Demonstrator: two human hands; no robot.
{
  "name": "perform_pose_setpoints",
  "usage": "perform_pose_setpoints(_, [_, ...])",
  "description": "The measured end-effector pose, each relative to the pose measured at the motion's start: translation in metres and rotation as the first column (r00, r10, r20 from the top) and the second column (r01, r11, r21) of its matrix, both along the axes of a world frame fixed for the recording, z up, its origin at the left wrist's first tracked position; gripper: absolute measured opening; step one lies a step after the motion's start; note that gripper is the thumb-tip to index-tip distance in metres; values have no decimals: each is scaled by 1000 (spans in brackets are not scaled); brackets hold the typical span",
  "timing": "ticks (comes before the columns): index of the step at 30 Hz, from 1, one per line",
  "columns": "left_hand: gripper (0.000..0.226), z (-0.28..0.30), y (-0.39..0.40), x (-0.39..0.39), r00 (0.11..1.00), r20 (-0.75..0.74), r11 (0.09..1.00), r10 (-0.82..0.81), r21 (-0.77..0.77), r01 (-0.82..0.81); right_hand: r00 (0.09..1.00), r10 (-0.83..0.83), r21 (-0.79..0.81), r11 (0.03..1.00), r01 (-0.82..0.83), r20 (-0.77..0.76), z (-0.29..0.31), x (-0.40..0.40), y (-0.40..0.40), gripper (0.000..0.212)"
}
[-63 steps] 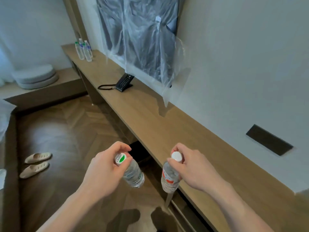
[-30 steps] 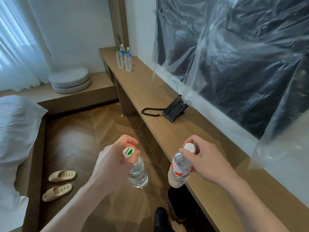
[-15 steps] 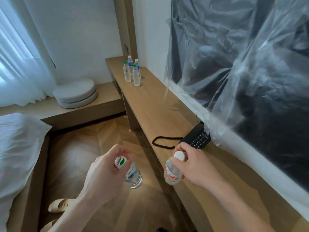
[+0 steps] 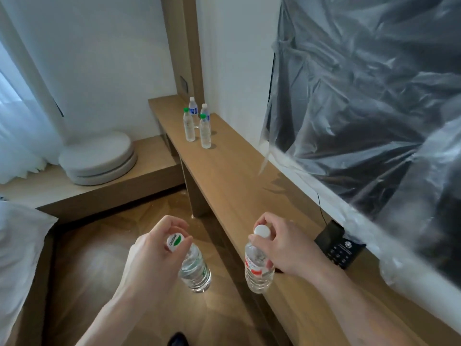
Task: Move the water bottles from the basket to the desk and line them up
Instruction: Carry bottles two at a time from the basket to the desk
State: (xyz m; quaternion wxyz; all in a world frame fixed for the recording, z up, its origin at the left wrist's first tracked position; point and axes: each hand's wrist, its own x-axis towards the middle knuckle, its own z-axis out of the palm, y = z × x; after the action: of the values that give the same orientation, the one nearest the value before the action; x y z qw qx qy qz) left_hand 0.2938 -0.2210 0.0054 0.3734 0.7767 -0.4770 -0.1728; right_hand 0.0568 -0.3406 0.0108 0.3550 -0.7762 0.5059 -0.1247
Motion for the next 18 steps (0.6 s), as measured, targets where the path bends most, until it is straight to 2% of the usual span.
perform_pose_setpoints(9, [16,-2,-84,150,992,31,993,-120,12,120,989,-151,-24,988,151,5,-7,123,-58,20])
perform_pose_setpoints(13, [18,-4,-115,196,985,79,988,-152,47,149,982,-191,-9,982,191,3,-6,161,-79,21])
perform_pose_setpoints(18, [17,-3,-160,245,980,63,981,-189,56,186,980,-198,36,979,198,-5,-5,202,-118,22])
